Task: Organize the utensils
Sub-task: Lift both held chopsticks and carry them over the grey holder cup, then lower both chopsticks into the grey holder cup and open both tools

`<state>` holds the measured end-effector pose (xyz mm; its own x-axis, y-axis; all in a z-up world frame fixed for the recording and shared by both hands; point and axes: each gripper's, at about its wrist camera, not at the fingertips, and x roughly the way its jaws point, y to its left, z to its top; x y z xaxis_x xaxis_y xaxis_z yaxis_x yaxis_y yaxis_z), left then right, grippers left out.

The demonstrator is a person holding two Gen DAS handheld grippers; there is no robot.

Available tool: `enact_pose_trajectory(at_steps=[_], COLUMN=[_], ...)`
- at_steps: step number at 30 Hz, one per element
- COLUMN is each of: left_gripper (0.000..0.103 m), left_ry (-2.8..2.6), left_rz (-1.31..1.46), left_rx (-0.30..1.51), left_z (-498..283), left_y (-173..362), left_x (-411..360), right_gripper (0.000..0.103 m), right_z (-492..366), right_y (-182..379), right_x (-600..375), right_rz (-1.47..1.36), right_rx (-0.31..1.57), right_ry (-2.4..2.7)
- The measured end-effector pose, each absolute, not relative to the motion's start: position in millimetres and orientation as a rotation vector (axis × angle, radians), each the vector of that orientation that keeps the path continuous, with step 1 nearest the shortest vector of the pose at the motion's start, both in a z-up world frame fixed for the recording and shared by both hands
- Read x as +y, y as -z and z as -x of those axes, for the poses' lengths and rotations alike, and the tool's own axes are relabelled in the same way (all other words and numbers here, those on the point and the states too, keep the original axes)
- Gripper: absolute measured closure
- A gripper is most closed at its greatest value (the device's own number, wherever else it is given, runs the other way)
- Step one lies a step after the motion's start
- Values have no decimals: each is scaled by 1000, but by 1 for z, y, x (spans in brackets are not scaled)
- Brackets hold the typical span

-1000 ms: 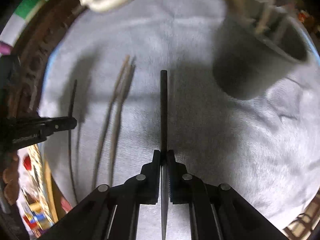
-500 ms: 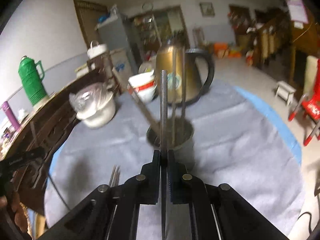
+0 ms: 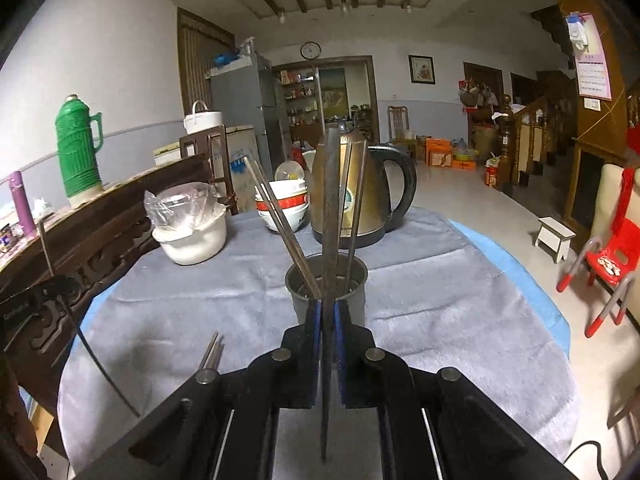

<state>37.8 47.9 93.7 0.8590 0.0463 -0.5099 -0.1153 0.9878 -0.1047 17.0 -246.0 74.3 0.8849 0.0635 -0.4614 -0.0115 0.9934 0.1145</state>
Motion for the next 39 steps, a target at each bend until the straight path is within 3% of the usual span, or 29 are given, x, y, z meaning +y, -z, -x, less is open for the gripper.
enact_pose_trajectory(at_steps=[11,18,29,39], left_gripper=[96,96,96,96], left_ry=[-42,93,251,289], left_rz=[220,359,373,328], left_rx=[536,534,454,468], left_z=[-25,-37,-91,-135], left_y=[-112,-152,-211,-209], left_x=[57,54,-20,-74], right_gripper=[95,95,95,95], right_z=[3,-5,-55,-107], right_y=[-83,-130,-191,-176], right_x=[-276,-308,-318,-312], right_rz=[-206,-314,-317,-276], right_rx=[480,394,299,369], right_ry=[-36,-52,-63,-60])
